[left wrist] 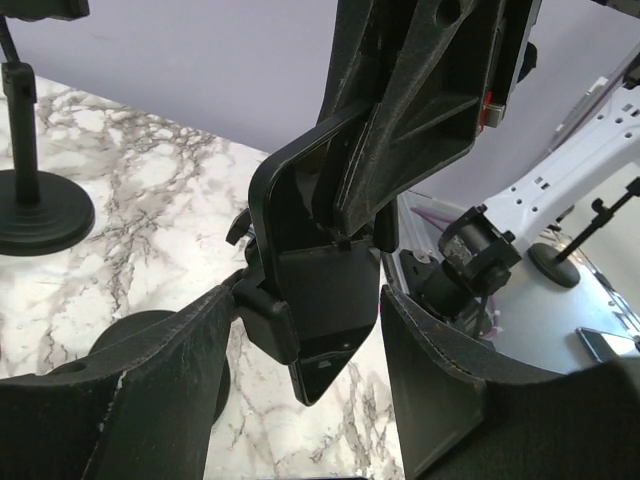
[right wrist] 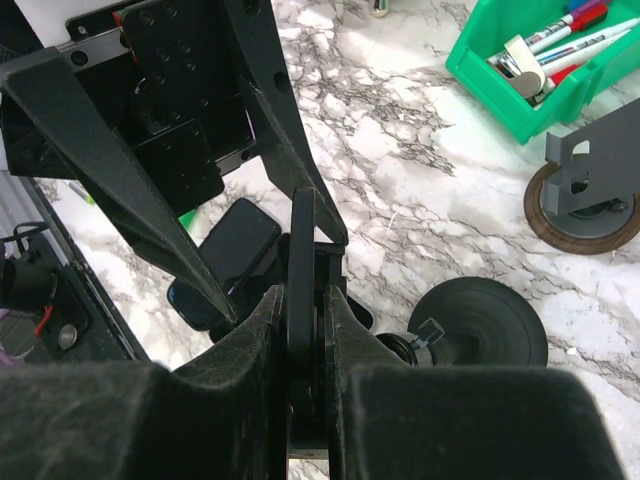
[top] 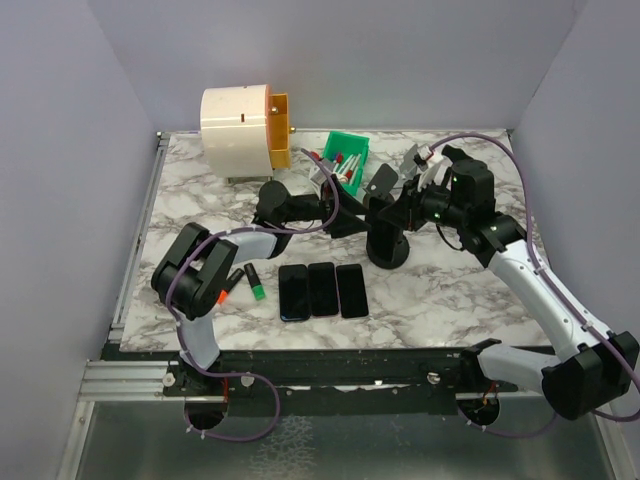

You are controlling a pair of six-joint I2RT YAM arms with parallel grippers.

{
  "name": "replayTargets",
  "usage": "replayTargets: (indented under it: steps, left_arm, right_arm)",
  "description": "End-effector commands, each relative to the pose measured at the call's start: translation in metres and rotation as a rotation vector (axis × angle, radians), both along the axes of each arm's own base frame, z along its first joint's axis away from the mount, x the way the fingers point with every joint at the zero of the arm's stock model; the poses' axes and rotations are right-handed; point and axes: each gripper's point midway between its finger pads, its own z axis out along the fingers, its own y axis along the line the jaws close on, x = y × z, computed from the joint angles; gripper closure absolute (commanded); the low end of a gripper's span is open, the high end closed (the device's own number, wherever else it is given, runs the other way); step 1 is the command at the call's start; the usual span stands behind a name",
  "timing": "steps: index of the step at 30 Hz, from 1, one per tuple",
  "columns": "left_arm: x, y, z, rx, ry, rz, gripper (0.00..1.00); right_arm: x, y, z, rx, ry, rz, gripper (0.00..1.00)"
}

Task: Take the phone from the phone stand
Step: Pick up the phone stand with the phone at the center of the board.

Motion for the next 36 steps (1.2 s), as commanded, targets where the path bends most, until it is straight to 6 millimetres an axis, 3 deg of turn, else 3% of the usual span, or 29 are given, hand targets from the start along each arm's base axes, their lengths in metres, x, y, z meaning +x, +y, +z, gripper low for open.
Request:
replayTargets:
  steps: [1,5,7,13,19,24,29,36]
  left_arm:
    - [-0.002,-0.005,-0.002,0.012,-0.063,0.044,0.38]
    - [0.001,-0.005,0.007,-0.004,-0.083,0.07,0.48]
    - [0.003,-0.003,0.01,-0.007,-0.093,0.098,0.49]
    - [0.017,0.019,-0.001,0.058,-0.059,0.229,0.25]
    - [0.004,0.041,-0.01,0.105,-0.048,0.275,0.14]
    - [-0.014,0.036,-0.026,0.134,0.042,0.154,0.15]
    - [-0.034,0.01,-0.037,0.147,0.089,0.0,0.19]
    - [-0.032,-0.002,-0.048,0.138,0.108,-0.018,0.32]
  right_arm:
    - [-0.002,0.02,0.036,0.097,-0.108,0.101,1.0]
    - [0.0,0.019,0.035,0.097,-0.102,0.086,1.0]
    - [0.002,0.017,0.036,0.09,-0.098,0.068,1.0]
    - [0.003,0.016,0.041,0.081,-0.112,0.066,1.0]
    - [0.001,0.016,0.04,0.087,-0.123,0.078,1.0]
    - [-0.001,0.016,0.036,0.093,-0.126,0.078,1.0]
    - [-0.001,0.015,0.032,0.102,-0.129,0.069,1.0]
    - [0.003,0.012,0.033,0.119,-0.128,0.058,1.0]
